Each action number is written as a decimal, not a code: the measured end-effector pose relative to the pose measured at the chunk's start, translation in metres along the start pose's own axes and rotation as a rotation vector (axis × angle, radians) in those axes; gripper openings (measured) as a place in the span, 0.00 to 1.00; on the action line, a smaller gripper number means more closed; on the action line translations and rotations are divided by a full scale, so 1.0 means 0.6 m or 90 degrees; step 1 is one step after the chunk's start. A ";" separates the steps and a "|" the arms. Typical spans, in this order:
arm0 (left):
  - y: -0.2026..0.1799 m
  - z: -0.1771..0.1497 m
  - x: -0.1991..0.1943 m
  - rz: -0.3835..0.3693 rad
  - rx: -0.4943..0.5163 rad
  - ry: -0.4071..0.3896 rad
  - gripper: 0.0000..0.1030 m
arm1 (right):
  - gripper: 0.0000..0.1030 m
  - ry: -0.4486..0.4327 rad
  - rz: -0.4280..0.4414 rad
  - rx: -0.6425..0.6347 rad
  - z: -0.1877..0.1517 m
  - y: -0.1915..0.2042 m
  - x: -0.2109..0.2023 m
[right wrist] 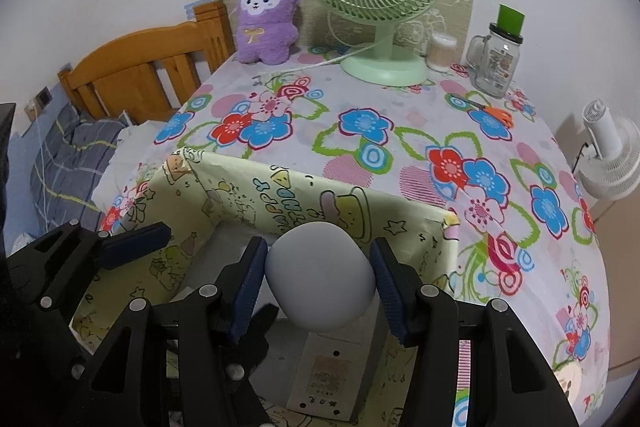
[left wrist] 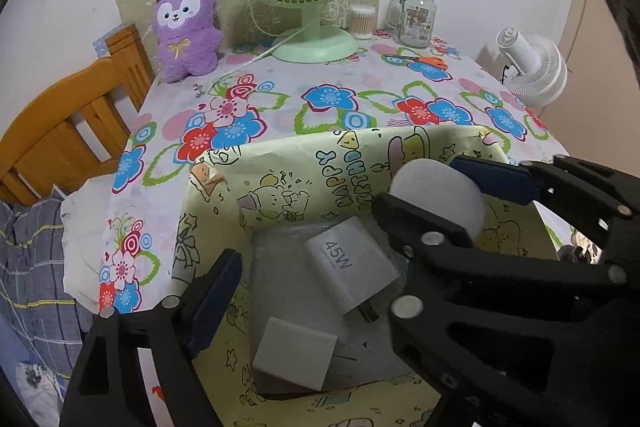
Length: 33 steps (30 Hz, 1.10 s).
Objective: Organize rigid objects
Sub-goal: 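Open the left tool to drop the charger into the box while the right tool releases the ball, then withdraw both tools from the box toward the black cup and beige lid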
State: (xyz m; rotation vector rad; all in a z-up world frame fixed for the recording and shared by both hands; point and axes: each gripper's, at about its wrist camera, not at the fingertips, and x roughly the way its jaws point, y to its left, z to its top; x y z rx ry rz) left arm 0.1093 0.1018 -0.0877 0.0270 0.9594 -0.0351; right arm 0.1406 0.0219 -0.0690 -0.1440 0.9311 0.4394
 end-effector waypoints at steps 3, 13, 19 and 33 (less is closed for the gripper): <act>0.001 -0.002 -0.004 0.000 -0.004 -0.005 0.86 | 0.69 -0.007 0.003 -0.005 0.002 0.002 -0.002; -0.022 -0.011 -0.024 0.019 0.020 -0.036 0.97 | 0.83 -0.049 -0.029 -0.030 -0.007 -0.003 -0.035; -0.045 -0.016 -0.039 0.003 0.025 -0.048 0.99 | 0.85 -0.057 -0.045 -0.012 -0.027 -0.024 -0.062; -0.094 -0.026 -0.078 -0.005 -0.001 -0.072 0.99 | 0.89 -0.072 -0.073 0.035 -0.062 -0.075 -0.121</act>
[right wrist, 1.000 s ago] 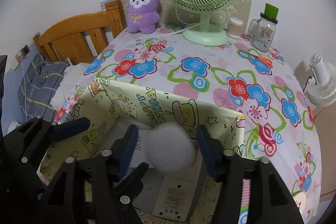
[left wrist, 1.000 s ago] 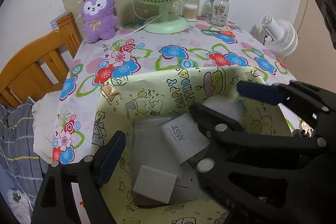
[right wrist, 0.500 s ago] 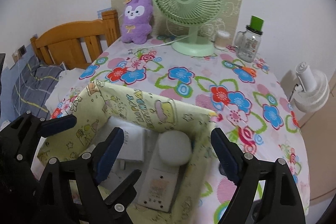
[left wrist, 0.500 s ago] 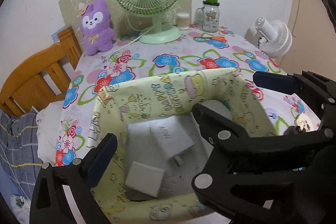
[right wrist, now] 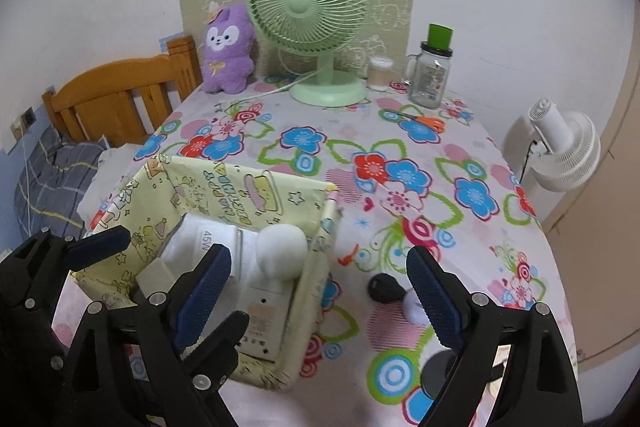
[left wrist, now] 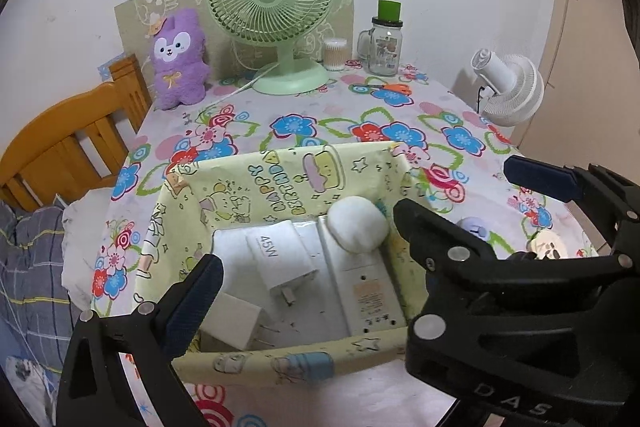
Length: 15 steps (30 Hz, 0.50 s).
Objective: Organize rigid objects
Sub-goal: 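Withdraw both tools from the box toward the black cup and beige lid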
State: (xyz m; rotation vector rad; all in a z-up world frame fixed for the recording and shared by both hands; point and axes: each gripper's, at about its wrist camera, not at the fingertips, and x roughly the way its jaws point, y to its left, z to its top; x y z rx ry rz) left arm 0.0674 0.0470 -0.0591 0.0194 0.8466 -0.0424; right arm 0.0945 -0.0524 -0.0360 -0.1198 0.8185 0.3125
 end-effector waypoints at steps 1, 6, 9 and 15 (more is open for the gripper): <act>-0.006 0.000 -0.002 0.001 0.002 -0.003 0.99 | 0.89 -0.002 0.000 0.004 -0.002 -0.006 -0.004; -0.030 0.002 -0.008 0.000 0.000 -0.006 0.99 | 0.90 -0.008 -0.005 0.015 -0.009 -0.029 -0.016; -0.043 0.005 -0.010 -0.009 -0.007 -0.004 0.99 | 0.90 -0.014 -0.008 0.019 -0.012 -0.043 -0.026; -0.068 0.012 -0.016 -0.017 -0.009 -0.006 0.99 | 0.90 -0.022 -0.015 0.033 -0.017 -0.071 -0.041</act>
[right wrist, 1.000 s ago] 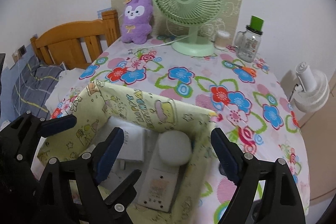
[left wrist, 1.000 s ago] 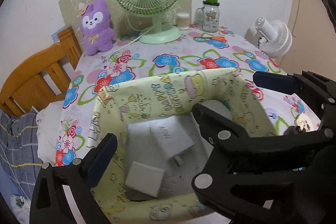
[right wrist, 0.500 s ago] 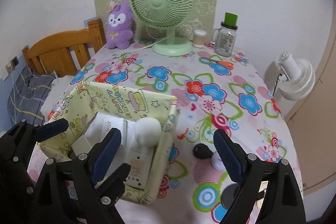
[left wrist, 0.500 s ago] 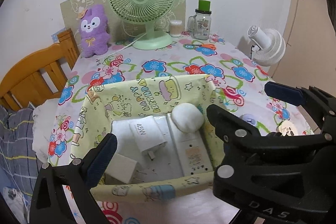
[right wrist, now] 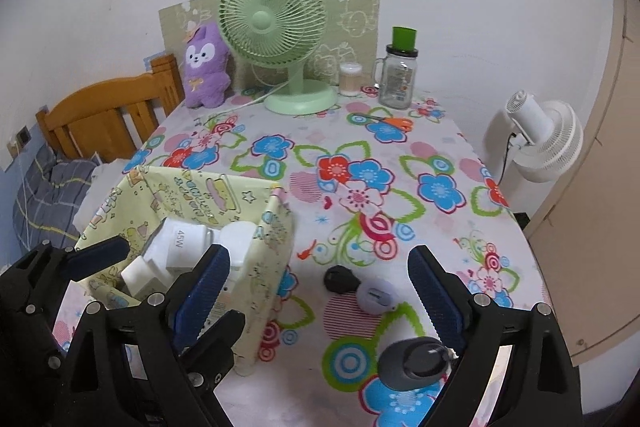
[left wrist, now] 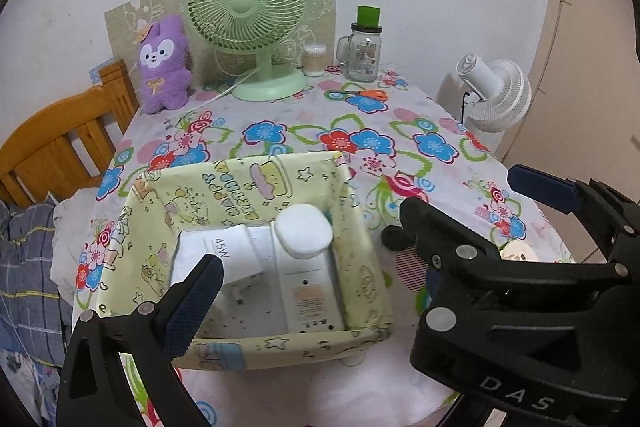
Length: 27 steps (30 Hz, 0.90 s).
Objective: Organize rigid objects
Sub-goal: 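Withdraw both tools from the box toward the black cup and beige lid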
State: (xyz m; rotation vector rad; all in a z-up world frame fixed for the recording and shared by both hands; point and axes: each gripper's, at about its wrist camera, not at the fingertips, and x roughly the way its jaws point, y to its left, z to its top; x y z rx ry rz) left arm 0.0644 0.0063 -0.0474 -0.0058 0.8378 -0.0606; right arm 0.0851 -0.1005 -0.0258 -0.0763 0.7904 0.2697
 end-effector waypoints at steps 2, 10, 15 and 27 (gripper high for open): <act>-0.009 0.000 -0.003 0.001 0.005 -0.003 0.99 | 0.90 -0.004 -0.005 0.004 -0.002 -0.009 -0.005; -0.041 0.004 -0.009 -0.005 0.017 -0.013 0.99 | 0.92 -0.012 -0.021 0.021 -0.007 -0.041 -0.021; -0.064 0.004 -0.011 0.007 0.025 -0.022 0.99 | 0.92 -0.018 -0.035 0.027 -0.011 -0.061 -0.030; -0.113 0.000 -0.005 -0.015 0.036 -0.020 0.99 | 0.92 -0.021 -0.054 0.045 -0.030 -0.108 -0.043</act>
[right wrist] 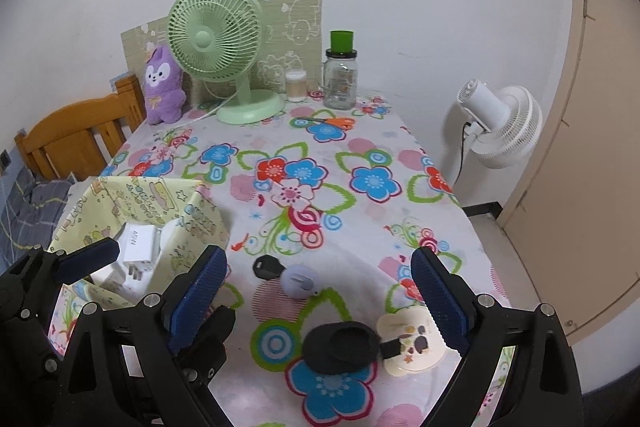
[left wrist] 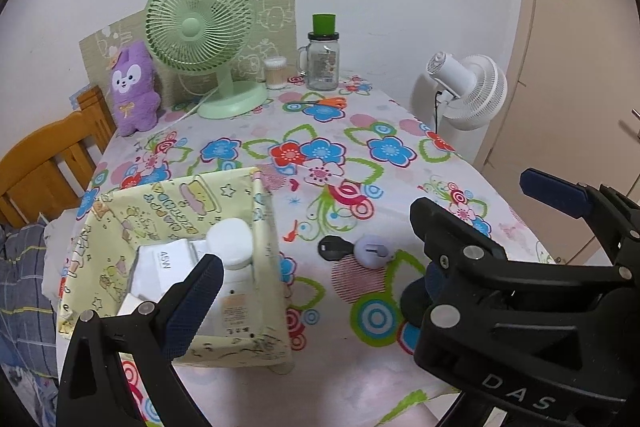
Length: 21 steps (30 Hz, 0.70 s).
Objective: Organize rigid objects
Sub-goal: 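Withdraw both tools from the box toward the black cup and beige lid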
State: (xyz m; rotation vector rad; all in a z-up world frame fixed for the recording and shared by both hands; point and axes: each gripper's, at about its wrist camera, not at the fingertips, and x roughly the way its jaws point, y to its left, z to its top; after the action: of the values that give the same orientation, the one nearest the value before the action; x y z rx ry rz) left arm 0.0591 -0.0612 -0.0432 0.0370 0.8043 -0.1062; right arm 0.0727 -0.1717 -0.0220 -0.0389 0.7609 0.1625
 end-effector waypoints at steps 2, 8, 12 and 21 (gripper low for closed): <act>-0.008 -0.001 0.002 -0.002 0.004 0.000 0.99 | 0.92 -0.002 0.002 -0.001 -0.004 -0.007 0.000; -0.033 -0.007 0.012 -0.006 0.005 0.006 0.98 | 0.92 -0.002 0.006 0.015 -0.019 -0.034 0.005; -0.052 -0.011 0.018 -0.016 0.011 0.015 0.97 | 0.92 -0.008 0.002 0.024 -0.029 -0.051 0.005; -0.088 -0.023 0.038 -0.047 0.007 0.024 0.97 | 0.92 -0.022 -0.014 0.036 -0.049 -0.089 0.009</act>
State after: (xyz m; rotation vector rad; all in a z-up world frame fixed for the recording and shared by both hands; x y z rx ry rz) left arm 0.0590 -0.1146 -0.0691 0.0200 0.8425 -0.1808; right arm 0.0647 -0.2262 -0.0483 0.0091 0.7295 0.1212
